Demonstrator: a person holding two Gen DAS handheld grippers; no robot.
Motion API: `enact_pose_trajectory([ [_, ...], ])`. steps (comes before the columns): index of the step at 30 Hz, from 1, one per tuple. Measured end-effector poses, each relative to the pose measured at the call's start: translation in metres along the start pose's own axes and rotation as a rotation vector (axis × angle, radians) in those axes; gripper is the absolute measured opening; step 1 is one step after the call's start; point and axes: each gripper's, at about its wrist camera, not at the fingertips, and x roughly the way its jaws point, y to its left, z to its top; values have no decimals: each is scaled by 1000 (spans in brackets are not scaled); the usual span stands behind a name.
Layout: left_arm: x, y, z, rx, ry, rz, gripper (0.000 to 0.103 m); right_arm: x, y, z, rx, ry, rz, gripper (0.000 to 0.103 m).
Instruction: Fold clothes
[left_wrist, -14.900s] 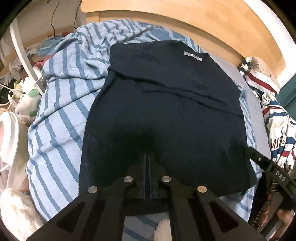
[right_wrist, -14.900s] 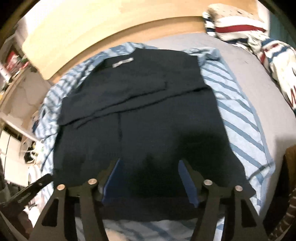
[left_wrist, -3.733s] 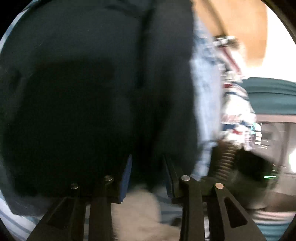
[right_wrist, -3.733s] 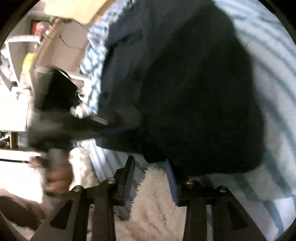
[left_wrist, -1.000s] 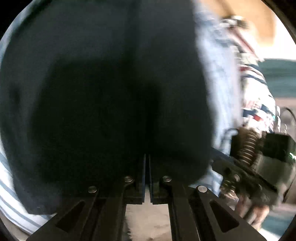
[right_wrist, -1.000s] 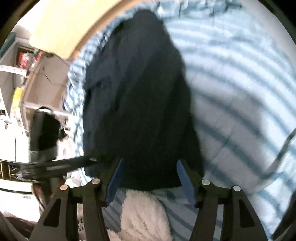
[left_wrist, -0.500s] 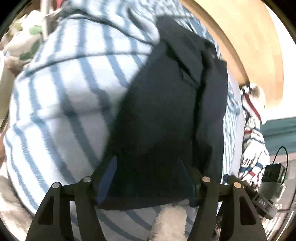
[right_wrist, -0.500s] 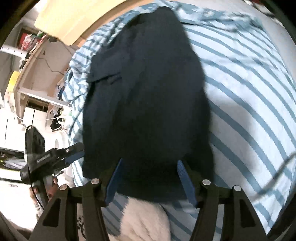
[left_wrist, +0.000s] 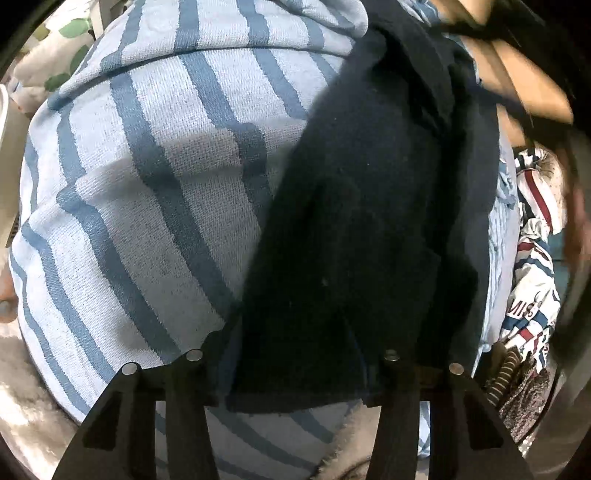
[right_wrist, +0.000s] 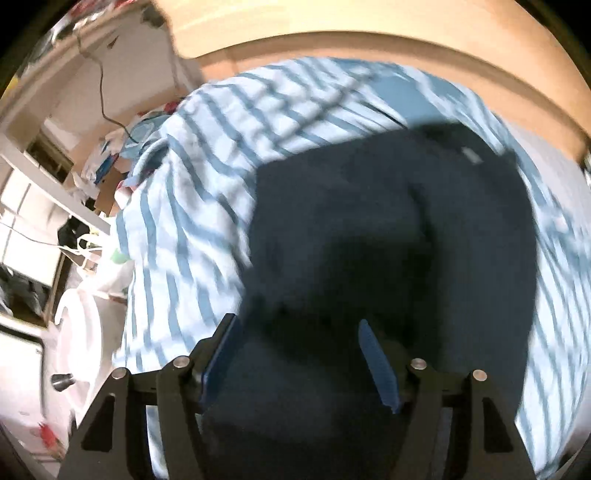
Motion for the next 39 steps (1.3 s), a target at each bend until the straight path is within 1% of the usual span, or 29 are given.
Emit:
enact_pose_trajectory([
  [2, -2, 5, 2, -8, 2, -7, 49, 15, 19, 21, -41, -1, -28, 72],
  [4, 1, 4, 3, -23, 4, -16, 47, 37, 33, 33, -82, 43, -82, 73],
  [6, 0, 10, 4, -37, 10, -31, 44, 57, 36, 36, -93, 87, -113, 73],
  [8, -2, 14, 5, -44, 15, -40, 41, 78, 35, 36, -90, 125, -138, 69],
  [9, -3, 16, 5, -46, 17, -46, 39, 82, 31, 34, -72, 128, -125, 69],
  [10, -3, 17, 5, -47, 19, -51, 37, 82, 27, 31, -55, 110, -104, 68],
  [11, -4, 18, 5, -44, 19, -53, 36, 81, 22, 28, -42, 94, -85, 61],
  [12, -4, 18, 5, -40, 16, -54, 31, 78, 19, 27, -45, 85, -70, 55],
  [13, -5, 18, 5, -36, 14, -55, 24, 75, 15, 25, -46, 79, -52, 43],
  [14, -6, 18, 4, -31, 12, -57, 19, 71, 11, 25, -36, 83, -22, 32],
  [16, -9, 10, 2, -20, -3, -59, 16, 63, 2, 25, -15, 92, 37, 21],
  [20, -27, 7, 1, 19, -31, -62, 15, 45, -17, 21, 29, 77, 115, 19],
  [22, -34, 0, 0, 24, -40, -104, 14, 37, -28, 18, 61, 72, 130, 18],
  [24, -44, -6, -1, 32, -47, -177, 13, 29, -38, 16, 90, 64, 149, 18],
  [26, -57, -18, -1, 64, -57, -243, 13, 17, -48, 16, 106, 46, 162, 17],
  [27, -65, -24, -4, 83, -66, -265, 13, 9, -54, 17, 115, 32, 171, 17],
  [29, -78, -44, -5, 131, -78, -313, 13, -9, -67, 20, 128, -3, 209, 16],
  [31, -91, -64, -11, 192, -77, -367, 13, -33, -88, 20, 149, -39, 226, 16],
  [32, -92, -78, -12, 227, -68, -388, 13, -45, -99, 19, 161, -53, 230, 16],
  [33, -84, -108, -2, 262, -55, -397, 13, -56, -106, 17, 175, -63, 231, 16],
  [35, -65, -148, -9, 330, -21, -390, 13, -76, -128, 13, 195, -77, 226, 16],
  [36, -57, -165, -11, 364, 0, -381, 13, -84, -140, 13, 199, -80, 208, 16],
  [37, -47, -179, -12, 398, 28, -367, 13, -87, -155, 10, 207, -80, 175, 16],
  [39, -22, -203, -13, 449, 83, -315, 13, -80, -181, 8, 239, -60, 150, 16],
])
